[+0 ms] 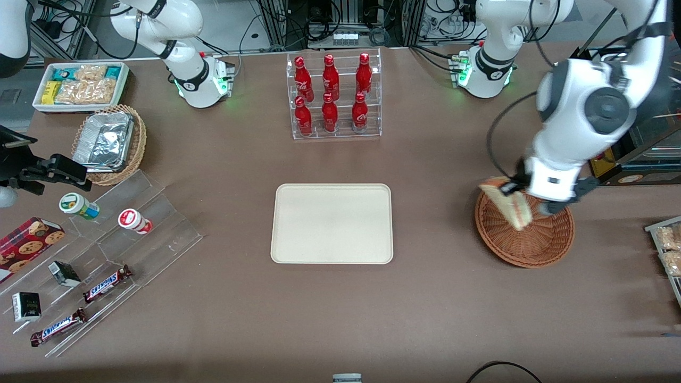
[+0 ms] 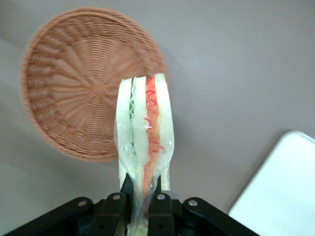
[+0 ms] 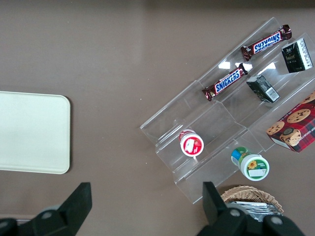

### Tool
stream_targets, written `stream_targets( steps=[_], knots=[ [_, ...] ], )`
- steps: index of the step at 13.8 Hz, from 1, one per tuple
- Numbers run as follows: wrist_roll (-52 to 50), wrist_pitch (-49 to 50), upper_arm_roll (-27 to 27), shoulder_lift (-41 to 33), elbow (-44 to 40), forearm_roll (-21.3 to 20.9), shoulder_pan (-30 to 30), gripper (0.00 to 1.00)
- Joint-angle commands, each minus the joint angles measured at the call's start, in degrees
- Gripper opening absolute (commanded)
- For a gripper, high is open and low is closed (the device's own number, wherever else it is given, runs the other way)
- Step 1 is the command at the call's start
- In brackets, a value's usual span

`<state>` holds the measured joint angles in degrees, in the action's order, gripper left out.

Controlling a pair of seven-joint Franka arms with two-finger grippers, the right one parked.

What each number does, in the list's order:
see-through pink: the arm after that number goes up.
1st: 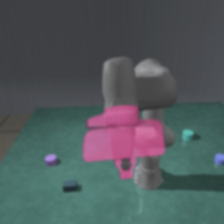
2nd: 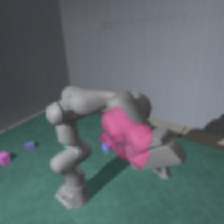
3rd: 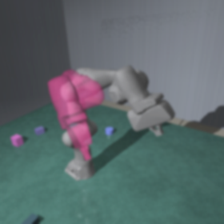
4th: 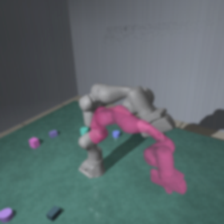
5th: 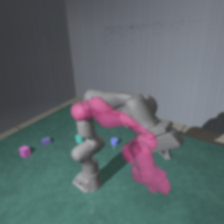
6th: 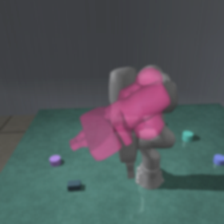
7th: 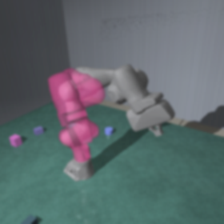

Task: Place sandwich from basket to tray
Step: 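Lift the sandwich and carry it over the cream tray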

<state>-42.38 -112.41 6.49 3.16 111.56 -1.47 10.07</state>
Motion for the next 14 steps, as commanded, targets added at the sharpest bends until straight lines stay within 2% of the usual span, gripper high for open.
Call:
stream_targets(
  steps=[1,4,8,12,14],
  knots=[
    [0.36,1.41,-0.6,3.43,-4.42,-1.34,5.91,0.11],
    [0.28,0.62,-0.6,6.76,-8.01,-1.26,12.58,0.11],
    [0.19,-2.62,-0.6,17.91,-16.36,-1.61,21.73,0.11],
    [-0.16,-14.11,-0.69,25.48,-17.61,-2.22,26.92,0.11],
    [-0.78,-19.66,-0.78,29.61,-17.96,-4.41,28.42,0.11]
  ],
)
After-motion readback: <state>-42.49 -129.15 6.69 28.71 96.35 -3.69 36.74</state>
